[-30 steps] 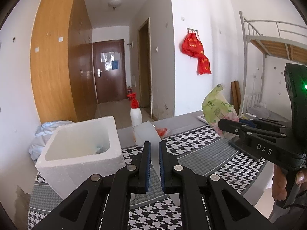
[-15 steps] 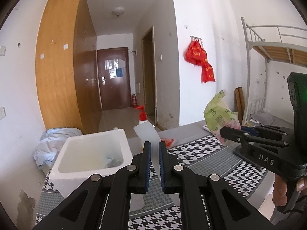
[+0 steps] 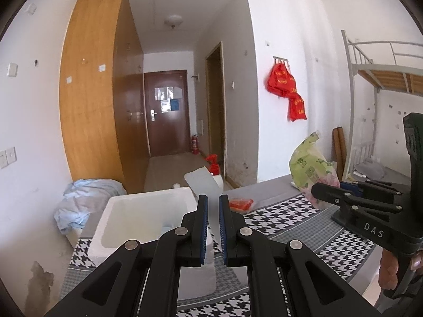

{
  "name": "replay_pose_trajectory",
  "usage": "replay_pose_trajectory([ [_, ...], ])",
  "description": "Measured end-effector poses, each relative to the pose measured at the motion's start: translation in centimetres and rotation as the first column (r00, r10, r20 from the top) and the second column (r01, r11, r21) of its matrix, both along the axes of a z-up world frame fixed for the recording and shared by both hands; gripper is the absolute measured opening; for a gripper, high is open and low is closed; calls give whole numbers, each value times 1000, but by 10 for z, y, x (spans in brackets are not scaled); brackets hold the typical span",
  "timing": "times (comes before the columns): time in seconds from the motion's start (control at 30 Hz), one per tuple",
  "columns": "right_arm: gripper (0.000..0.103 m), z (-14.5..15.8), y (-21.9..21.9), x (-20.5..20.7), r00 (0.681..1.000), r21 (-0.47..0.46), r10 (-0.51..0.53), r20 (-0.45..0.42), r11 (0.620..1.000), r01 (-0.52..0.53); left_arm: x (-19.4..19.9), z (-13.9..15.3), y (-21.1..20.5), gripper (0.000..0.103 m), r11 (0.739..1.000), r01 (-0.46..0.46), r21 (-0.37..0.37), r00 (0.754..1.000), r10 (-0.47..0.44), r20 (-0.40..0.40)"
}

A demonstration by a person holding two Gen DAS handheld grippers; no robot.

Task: Organize soft objects
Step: 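Carry the tissue pack with the right tool over the foam box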

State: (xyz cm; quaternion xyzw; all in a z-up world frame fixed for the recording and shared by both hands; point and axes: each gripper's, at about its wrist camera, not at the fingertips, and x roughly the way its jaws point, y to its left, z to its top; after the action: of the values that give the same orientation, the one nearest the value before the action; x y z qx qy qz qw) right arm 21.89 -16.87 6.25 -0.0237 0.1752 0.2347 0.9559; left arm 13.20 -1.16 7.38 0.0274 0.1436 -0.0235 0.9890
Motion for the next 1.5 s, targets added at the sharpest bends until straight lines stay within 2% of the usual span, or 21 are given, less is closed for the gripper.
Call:
replay_pose_trajectory([
  [0.67,20,9,42,0,994,-10,113,14,994,-113,-8,6,36,9,993,-115,-9,993,115,18],
  [1.5,20,9,89,6,976,-39,218,0,975,-218,-24,7,83,9,964,-266,-25,964,266,25],
])
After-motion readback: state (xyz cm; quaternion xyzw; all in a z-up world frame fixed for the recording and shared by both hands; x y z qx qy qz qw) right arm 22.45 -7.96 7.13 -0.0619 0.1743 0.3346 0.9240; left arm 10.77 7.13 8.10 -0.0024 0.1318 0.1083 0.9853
